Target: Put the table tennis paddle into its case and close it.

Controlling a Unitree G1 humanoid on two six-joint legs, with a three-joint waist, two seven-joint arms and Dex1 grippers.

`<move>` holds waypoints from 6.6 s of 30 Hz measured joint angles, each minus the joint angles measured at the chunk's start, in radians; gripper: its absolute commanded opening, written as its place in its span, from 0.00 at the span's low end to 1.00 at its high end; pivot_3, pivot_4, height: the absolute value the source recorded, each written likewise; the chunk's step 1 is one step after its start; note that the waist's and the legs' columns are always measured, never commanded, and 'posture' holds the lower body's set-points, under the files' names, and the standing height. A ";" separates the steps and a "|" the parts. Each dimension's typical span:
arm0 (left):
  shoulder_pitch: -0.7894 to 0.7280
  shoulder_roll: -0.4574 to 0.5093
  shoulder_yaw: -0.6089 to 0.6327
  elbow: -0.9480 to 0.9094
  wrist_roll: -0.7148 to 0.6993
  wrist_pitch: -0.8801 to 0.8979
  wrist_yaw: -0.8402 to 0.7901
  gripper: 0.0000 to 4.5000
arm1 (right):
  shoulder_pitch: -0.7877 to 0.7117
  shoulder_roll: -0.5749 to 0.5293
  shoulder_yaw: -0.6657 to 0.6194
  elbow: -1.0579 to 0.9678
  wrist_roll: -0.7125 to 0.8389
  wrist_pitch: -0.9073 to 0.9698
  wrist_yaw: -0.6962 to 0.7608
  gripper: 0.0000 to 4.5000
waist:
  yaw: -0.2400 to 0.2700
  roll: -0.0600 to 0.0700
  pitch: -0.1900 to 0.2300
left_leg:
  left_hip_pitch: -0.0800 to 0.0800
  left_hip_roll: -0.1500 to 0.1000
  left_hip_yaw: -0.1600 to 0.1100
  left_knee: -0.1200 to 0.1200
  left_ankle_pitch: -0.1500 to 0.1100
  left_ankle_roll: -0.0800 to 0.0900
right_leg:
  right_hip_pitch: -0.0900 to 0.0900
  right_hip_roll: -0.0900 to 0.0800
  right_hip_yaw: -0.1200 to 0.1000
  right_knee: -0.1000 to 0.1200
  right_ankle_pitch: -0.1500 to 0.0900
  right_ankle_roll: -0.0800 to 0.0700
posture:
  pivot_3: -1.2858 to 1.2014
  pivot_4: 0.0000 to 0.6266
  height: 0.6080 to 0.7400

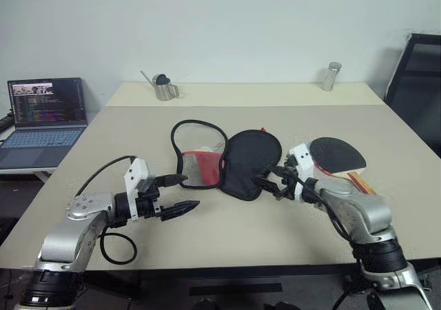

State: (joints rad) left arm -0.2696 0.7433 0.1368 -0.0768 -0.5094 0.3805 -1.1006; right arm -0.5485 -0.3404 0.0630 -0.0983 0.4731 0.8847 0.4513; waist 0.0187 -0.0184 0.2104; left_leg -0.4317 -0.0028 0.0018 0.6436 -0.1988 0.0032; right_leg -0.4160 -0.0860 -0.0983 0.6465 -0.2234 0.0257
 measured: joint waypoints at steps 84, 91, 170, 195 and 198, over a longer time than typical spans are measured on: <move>-0.197 -0.079 -0.092 -0.007 0.019 0.066 0.044 1.00 | -0.045 -0.145 -0.142 0.177 -0.097 0.129 0.048 0.00 | -0.017 0.000 0.000 | 0.000 0.000 0.005 0.001 0.000 0.000 | -0.003 0.001 0.005 0.003 0.002 0.003 | 0.52 0.24 1.00; -0.197 -0.079 -0.092 -0.007 0.021 0.066 0.042 1.00 | -0.055 -0.145 -0.161 0.184 -0.099 0.126 0.026 0.37 | -0.017 0.000 0.000 | 0.000 0.000 0.005 0.001 0.000 0.000 | -0.003 0.001 0.005 0.003 0.002 0.003 | 0.52 0.24 1.00; -0.339 -0.169 -0.172 0.141 0.088 -0.038 -0.028 1.00 | -0.091 -0.343 -0.229 0.664 -0.280 -0.248 0.154 0.25 | -0.021 -0.002 -0.001 | 0.003 -0.001 0.008 0.002 0.002 0.003 | 0.000 0.001 0.007 0.001 0.006 0.005 | 0.52 0.24 1.00; -0.271 -0.119 -0.100 0.068 0.057 0.011 0.043 1.00 | -0.066 0.043 -0.273 -0.097 -0.059 0.296 -0.185 0.25 | -0.013 -0.001 0.000 | -0.001 -0.002 0.008 0.002 0.002 0.003 | -0.004 0.000 0.008 0.001 0.007 0.005 | 0.52 0.24 1.00; -0.271 -0.119 -0.100 0.068 0.057 0.011 0.044 1.00 | -0.059 0.121 -0.264 -0.095 -0.087 0.298 -0.269 0.25 | -0.013 -0.001 0.000 | -0.001 -0.001 0.008 0.002 0.002 0.003 | -0.004 0.000 0.008 0.002 0.007 0.005 | 0.52 0.24 1.00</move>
State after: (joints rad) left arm -0.5407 0.6244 0.0367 -0.0085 -0.4524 0.3915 -1.0568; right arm -0.6073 -0.2191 -0.2006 -0.1934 0.3861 1.1825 0.1828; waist 0.0057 -0.0195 0.2101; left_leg -0.4325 -0.0042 0.0095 0.6458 -0.1972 0.0058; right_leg -0.4199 -0.0860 -0.0907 0.6483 -0.2169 0.0305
